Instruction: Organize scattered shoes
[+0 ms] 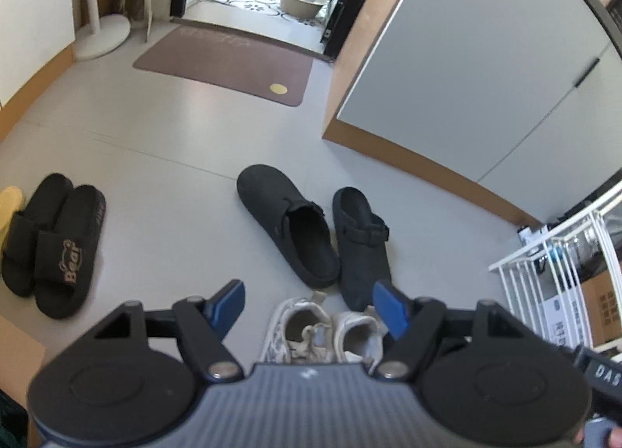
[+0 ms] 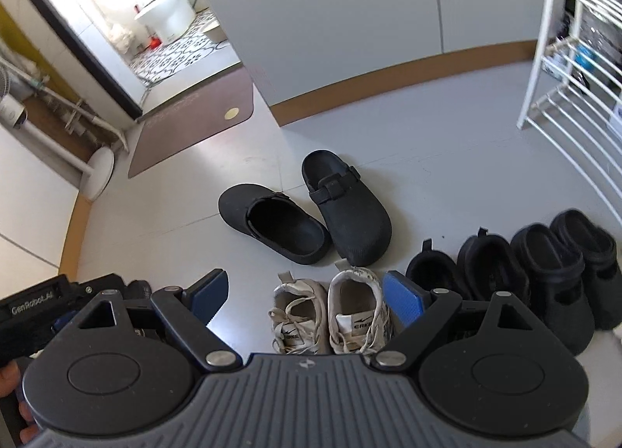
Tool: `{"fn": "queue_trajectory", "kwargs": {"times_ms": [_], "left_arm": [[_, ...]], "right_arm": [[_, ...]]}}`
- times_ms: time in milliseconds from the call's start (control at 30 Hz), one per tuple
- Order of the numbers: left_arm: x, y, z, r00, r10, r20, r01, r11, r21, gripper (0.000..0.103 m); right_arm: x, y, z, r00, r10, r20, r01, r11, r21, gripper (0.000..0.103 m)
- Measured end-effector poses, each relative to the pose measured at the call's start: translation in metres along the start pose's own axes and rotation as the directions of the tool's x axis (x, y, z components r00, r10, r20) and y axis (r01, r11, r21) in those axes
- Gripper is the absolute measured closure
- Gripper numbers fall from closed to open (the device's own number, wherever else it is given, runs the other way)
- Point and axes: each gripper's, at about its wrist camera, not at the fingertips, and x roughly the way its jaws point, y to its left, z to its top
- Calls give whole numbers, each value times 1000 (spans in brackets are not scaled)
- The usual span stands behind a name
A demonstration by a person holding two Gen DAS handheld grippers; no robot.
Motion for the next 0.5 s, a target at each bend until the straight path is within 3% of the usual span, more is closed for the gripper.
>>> {"fn": "queue_trajectory", "kwargs": {"times_ms": [133, 500], "left_arm": [[-3, 0, 1, 999, -46, -9, 46, 999, -13, 28], [3, -12, 1, 1000, -18, -11, 18, 1000, 17, 27]], "right_arm": [[-10, -7, 2, 999, -31, 33, 31, 999, 10, 13], [-6, 1, 7, 996, -49, 81, 50, 999, -6, 13]]}}
